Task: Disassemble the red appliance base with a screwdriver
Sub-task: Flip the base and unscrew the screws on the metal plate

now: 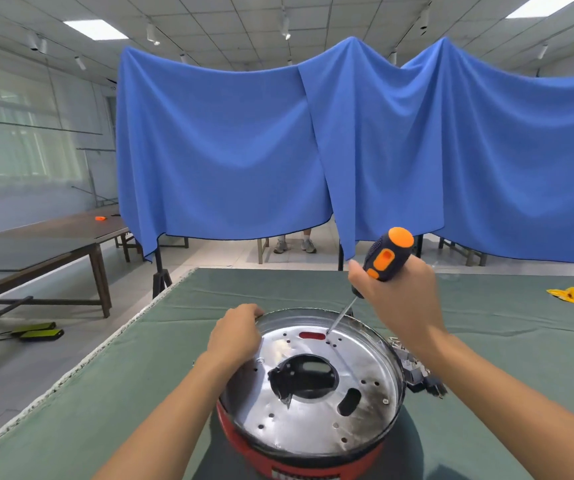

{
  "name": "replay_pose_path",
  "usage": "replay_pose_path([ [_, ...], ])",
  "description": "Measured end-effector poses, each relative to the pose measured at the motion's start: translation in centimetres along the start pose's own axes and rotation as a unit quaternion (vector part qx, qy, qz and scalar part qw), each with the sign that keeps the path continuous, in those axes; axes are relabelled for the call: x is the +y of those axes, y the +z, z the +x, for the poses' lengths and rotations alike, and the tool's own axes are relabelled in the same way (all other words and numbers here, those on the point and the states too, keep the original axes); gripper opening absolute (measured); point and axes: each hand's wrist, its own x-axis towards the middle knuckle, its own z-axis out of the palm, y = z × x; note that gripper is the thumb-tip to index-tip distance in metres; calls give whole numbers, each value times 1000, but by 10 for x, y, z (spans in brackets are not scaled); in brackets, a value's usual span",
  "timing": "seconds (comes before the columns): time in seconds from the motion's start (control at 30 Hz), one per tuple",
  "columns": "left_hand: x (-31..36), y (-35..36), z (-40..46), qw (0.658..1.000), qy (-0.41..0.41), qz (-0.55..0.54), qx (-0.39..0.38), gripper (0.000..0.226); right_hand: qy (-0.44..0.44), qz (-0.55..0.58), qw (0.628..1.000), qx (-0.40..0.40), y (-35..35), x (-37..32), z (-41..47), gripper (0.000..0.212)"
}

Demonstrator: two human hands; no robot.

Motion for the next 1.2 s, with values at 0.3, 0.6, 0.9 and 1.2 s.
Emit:
replay_pose_path([
  [0.3, 2, -27, -22, 982, -57, 153, -98, 9, 1, 34, 999, 19, 15, -12, 11, 33],
  [0.6, 10, 0, -12, 996, -22, 45, -79, 15, -18, 52, 998, -14, 6, -29, 8, 27],
  [0.9, 23, 2, -26, 993, -19, 104, -55, 3, -17, 43, 999, -23, 16, -32, 8, 32],
  [1.2, 15, 22, -26, 994, 63, 93, -1, 34, -14, 35, 998, -45, 24, -38, 6, 32],
])
